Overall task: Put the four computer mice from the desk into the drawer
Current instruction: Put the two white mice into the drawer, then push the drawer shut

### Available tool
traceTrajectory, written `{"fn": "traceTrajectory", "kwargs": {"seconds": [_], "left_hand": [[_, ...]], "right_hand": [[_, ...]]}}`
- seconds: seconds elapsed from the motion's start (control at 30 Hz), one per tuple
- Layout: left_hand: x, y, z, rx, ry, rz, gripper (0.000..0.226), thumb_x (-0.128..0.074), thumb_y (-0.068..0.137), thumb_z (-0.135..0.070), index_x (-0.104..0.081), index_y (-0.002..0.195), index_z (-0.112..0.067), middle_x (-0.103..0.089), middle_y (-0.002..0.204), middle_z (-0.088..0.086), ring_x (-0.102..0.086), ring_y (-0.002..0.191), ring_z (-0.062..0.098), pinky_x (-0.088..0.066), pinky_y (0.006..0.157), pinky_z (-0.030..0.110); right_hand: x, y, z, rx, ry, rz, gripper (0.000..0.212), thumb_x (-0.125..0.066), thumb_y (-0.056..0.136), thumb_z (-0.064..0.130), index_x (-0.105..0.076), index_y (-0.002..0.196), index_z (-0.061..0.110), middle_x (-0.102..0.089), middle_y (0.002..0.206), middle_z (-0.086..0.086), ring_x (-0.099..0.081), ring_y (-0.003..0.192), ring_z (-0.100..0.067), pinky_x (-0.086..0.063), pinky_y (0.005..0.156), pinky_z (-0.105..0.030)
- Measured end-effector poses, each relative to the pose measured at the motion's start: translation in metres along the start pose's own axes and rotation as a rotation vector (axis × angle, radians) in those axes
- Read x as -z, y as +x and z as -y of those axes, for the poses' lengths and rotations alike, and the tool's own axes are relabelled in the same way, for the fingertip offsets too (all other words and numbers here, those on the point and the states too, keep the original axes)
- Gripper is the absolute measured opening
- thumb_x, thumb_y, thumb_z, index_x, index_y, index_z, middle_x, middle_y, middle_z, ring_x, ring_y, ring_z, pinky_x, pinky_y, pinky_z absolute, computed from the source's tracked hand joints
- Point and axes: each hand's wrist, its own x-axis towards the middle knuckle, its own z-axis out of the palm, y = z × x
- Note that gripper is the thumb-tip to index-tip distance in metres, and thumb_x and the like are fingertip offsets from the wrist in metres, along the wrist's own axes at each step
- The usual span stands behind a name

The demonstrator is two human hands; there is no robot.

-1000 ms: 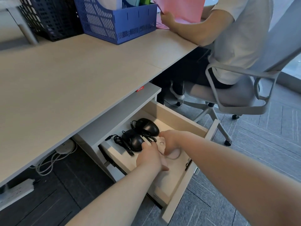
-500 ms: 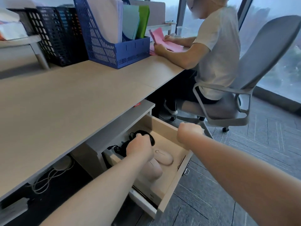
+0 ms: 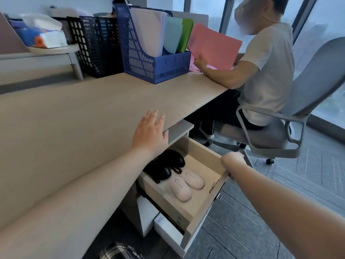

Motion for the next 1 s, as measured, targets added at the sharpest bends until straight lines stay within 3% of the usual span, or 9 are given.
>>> {"fn": "traceTrajectory", "kwargs": {"seconds": [0.1, 0.13, 0.2, 0.27, 0.37, 0.5, 0.67, 0.73, 1.0], "left_hand": [[0.007, 0.016, 0.016, 0.036, -0.055, 0.105, 0.055, -0.033, 0.101, -0.032, -0.022, 0.149, -0.009, -0.017, 0.160, 0.009, -0.008, 0.147, 0.022, -0.010, 0.119, 0.037], [0.008, 0.021, 0.022, 0.044, -0.067, 0.132, 0.054, -0.031, 0.101, -0.033, -0.025, 0.149, -0.009, -0.017, 0.160, 0.008, -0.008, 0.147, 0.021, -0.011, 0.118, 0.037], [0.008, 0.029, 0.035, 0.045, -0.076, 0.173, 0.052, -0.030, 0.101, -0.036, -0.031, 0.147, -0.010, -0.015, 0.160, 0.007, -0.007, 0.148, 0.019, -0.011, 0.119, 0.038], [0.005, 0.033, 0.046, 0.040, -0.082, 0.201, 0.053, -0.028, 0.101, -0.037, -0.031, 0.147, -0.010, -0.013, 0.161, 0.007, -0.005, 0.148, 0.017, -0.010, 0.120, 0.039], [-0.001, 0.036, 0.056, 0.034, -0.084, 0.213, 0.055, -0.026, 0.101, -0.039, -0.024, 0.149, -0.011, -0.009, 0.161, 0.006, -0.004, 0.148, 0.018, -0.010, 0.121, 0.041], [-0.009, 0.039, 0.070, 0.026, -0.073, 0.229, 0.058, -0.025, 0.101, -0.043, -0.021, 0.150, -0.014, -0.003, 0.162, 0.004, 0.002, 0.148, 0.017, -0.005, 0.121, 0.040], [-0.012, 0.049, 0.081, 0.056, -0.070, 0.255, 0.062, -0.022, 0.099, -0.048, -0.015, 0.152, -0.016, -0.002, 0.162, -0.001, 0.002, 0.148, 0.012, -0.004, 0.120, 0.039], [-0.012, 0.052, 0.080, 0.038, -0.027, 0.283, 0.063, -0.021, 0.099, -0.049, -0.012, 0.152, -0.017, -0.001, 0.162, -0.002, 0.002, 0.148, 0.012, -0.005, 0.119, 0.038], [-0.016, 0.057, 0.081, 0.007, -0.004, 0.301, 0.064, -0.020, 0.099, -0.050, -0.011, 0.152, -0.018, 0.000, 0.162, -0.005, 0.005, 0.147, 0.008, -0.003, 0.120, 0.039]], "right_hand": [[-0.004, 0.015, 0.007, 0.008, 0.155, 0.003, 0.046, -0.028, 0.093, -0.001, -0.044, 0.136, -0.004, -0.047, 0.120, -0.032, -0.046, 0.066, -0.029, -0.051, 0.056, -0.027], [-0.006, 0.016, 0.012, 0.010, 0.241, -0.010, 0.034, -0.030, 0.093, 0.002, -0.057, 0.113, -0.002, -0.054, 0.109, -0.026, -0.044, 0.059, -0.023, -0.047, 0.053, -0.027], [-0.011, 0.012, 0.024, 0.059, 0.366, -0.052, 0.033, -0.032, 0.096, 0.008, -0.042, 0.065, 0.013, -0.043, 0.071, -0.006, -0.032, 0.054, -0.013, -0.040, 0.061, -0.026], [-0.015, 0.005, 0.039, 0.094, 0.419, -0.065, 0.041, -0.033, 0.097, 0.011, -0.026, 0.058, 0.019, -0.029, 0.064, 0.001, -0.025, 0.053, -0.009, -0.034, 0.059, -0.023], [-0.018, 0.002, 0.060, 0.091, 0.562, -0.019, 0.040, -0.043, 0.092, -0.003, -0.029, 0.058, 0.013, -0.028, 0.064, 0.000, -0.032, 0.057, -0.012, -0.038, 0.065, -0.021], [-0.036, 0.018, 0.067, 0.121, 0.606, -0.086, 0.018, -0.041, 0.093, 0.002, -0.056, 0.083, 0.005, -0.045, 0.071, -0.006, -0.033, 0.055, -0.011, -0.036, 0.046, -0.015], [-0.062, 0.020, 0.077, 0.189, 0.841, -0.038, 0.058, -0.029, 0.090, -0.004, -0.042, 0.144, 0.013, -0.063, 0.119, -0.012, -0.058, 0.068, -0.025, -0.046, 0.055, -0.031], [-0.064, 0.017, 0.082, 0.183, 0.886, -0.019, 0.059, -0.028, 0.093, -0.003, -0.036, 0.148, 0.018, -0.058, 0.133, -0.009, -0.060, 0.078, -0.028, -0.048, 0.060, -0.032], [-0.076, 0.029, 0.104, 0.229, 0.815, 0.040, 0.067, -0.028, 0.091, -0.002, -0.025, 0.152, 0.025, -0.047, 0.146, 0.000, -0.035, 0.051, -0.013, -0.030, 0.048, -0.026]]}}
